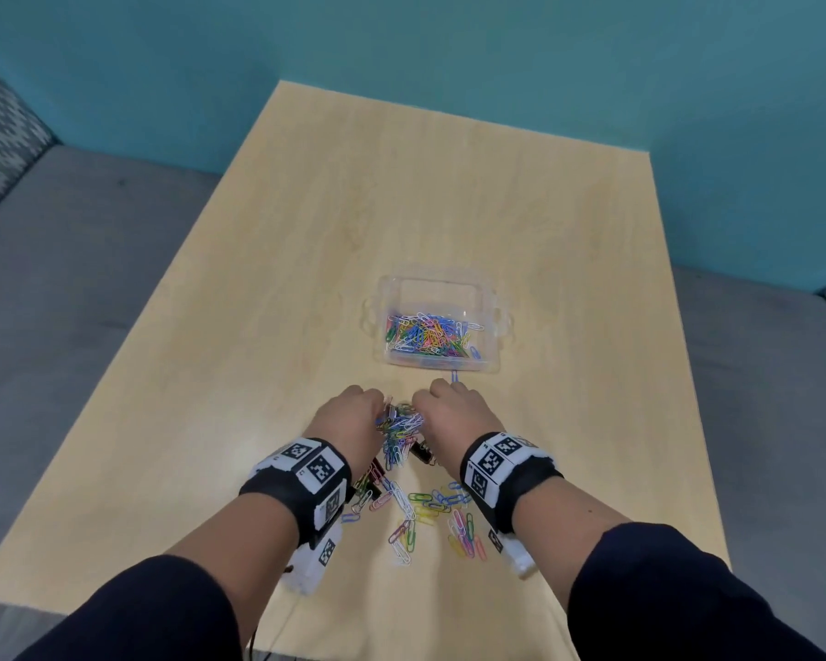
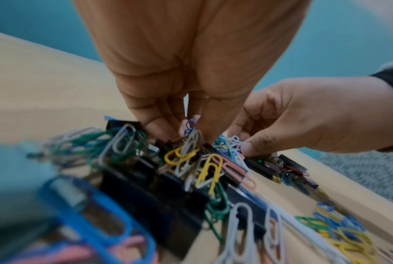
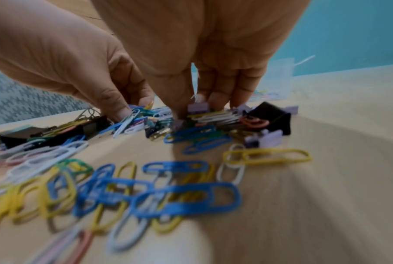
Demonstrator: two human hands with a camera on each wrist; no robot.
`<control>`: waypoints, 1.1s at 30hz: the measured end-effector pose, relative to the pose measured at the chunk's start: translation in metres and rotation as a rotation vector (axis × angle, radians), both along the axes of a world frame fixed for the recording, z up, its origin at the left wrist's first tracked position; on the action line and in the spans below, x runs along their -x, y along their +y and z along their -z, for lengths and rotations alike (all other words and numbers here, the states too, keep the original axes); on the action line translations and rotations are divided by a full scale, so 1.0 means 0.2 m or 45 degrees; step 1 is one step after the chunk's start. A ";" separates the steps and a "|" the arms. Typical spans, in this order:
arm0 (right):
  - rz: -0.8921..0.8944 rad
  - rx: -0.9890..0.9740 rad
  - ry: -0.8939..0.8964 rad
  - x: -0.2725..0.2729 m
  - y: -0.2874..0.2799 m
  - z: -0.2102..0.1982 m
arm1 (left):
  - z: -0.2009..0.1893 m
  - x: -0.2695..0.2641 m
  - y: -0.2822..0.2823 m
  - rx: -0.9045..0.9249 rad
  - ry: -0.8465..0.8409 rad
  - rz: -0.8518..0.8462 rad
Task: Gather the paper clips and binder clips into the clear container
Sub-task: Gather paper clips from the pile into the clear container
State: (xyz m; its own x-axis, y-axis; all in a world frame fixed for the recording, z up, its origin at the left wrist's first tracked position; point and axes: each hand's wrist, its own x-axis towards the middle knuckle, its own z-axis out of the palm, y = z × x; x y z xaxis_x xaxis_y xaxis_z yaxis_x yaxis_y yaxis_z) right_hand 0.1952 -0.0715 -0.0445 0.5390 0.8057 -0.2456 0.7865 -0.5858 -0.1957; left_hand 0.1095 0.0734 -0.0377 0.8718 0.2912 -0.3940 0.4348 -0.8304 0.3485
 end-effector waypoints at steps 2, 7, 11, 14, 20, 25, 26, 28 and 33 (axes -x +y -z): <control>0.019 -0.015 -0.010 0.02 -0.03 0.00 | 0.01 0.03 -0.02 0.014 -0.022 -0.029; 0.005 0.054 -0.034 0.09 -0.10 -0.01 | 0.03 0.10 -0.06 0.021 -0.057 -0.022; -0.022 0.019 0.046 0.11 -0.16 -0.03 | 0.02 0.14 -0.07 0.016 -0.069 -0.019; 0.056 -0.008 0.054 0.10 -0.19 -0.05 | 0.00 0.15 -0.06 0.030 -0.080 -0.040; 0.416 -0.239 0.484 0.03 -0.21 -0.15 | -0.10 0.13 0.01 0.259 -0.067 -0.172; 0.763 -0.501 0.902 -0.11 -0.18 -0.24 | -0.23 0.02 0.07 0.686 -0.120 -0.353; 0.798 -0.530 0.944 -0.15 -0.17 -0.26 | -0.25 -0.01 0.09 0.752 -0.136 -0.386; 0.855 -0.598 1.021 -0.23 -0.14 -0.29 | -0.29 -0.10 0.13 0.814 -0.186 -0.424; 0.844 -0.627 0.826 -0.45 -0.02 -0.36 | -0.37 -0.36 0.18 0.659 -0.337 -0.366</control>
State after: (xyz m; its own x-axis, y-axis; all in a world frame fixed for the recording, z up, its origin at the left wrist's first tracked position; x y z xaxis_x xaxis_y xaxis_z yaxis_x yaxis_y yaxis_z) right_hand 0.2849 -0.0752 0.0269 0.7908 0.4870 -0.3707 -0.0036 -0.6020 -0.7985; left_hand 0.1819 0.1090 0.0363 0.8740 0.3576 -0.3288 0.4596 -0.3894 0.7982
